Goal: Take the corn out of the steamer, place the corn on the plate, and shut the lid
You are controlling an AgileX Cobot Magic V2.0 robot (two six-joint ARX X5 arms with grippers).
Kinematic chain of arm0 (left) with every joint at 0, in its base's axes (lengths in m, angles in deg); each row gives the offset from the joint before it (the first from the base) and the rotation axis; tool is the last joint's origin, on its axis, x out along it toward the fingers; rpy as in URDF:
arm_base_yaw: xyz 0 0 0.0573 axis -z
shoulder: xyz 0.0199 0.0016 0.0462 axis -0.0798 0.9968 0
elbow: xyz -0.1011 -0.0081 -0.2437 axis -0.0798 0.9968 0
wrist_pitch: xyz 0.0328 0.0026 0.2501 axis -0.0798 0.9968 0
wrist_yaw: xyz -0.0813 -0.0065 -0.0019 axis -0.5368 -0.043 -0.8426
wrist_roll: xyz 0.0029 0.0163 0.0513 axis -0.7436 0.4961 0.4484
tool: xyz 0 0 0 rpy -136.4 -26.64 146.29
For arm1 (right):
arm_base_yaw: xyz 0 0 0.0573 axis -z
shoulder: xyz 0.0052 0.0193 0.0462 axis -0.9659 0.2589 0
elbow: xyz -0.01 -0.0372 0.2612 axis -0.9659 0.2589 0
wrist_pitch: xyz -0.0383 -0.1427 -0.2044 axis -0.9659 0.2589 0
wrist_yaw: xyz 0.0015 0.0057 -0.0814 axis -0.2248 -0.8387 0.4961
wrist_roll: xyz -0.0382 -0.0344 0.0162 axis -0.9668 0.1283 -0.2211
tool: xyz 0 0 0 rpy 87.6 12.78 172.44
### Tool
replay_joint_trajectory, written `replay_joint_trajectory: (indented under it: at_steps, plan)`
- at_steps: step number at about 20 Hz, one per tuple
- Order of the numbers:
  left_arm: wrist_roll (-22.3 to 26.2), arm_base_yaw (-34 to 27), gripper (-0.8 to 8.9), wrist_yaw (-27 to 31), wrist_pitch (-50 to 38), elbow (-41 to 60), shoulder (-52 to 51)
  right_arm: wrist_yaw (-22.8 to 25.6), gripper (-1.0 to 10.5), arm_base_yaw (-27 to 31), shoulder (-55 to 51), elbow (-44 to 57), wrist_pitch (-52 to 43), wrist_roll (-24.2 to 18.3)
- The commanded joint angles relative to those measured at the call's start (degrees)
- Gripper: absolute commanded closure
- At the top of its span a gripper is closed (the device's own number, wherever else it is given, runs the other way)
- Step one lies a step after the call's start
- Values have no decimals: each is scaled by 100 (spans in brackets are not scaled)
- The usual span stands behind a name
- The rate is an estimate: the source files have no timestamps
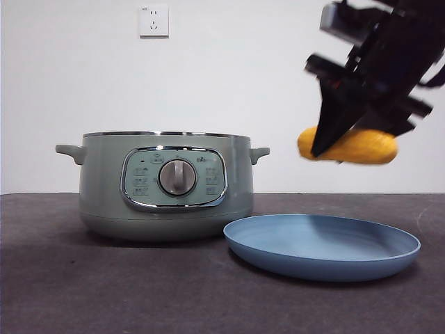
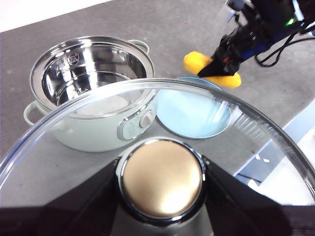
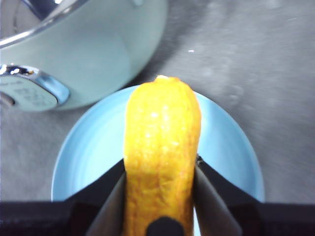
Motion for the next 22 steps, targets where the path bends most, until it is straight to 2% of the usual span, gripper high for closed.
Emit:
replay_joint_trajectory:
  at_steps: [1, 8, 16, 17, 22]
  plan:
    - [57, 15, 822, -50, -291, -50, -55, -17, 963, -13, 402, 122, -315, 216]
    - [57, 15, 822, -48, -293, -50, -55, -20, 963, -188, 1582, 122, -918, 323]
    - [48, 13, 822, -46, -433, -50, -55, -20, 956, -245, 1939, 125, -962, 345]
    - [46, 13, 822, -46, -481, -50, -55, -20, 913, -245, 1939, 125, -940, 363]
    - [4, 9, 822, -46, -986, -50, 127, -20, 385, -245, 1917, 122, -752, 389]
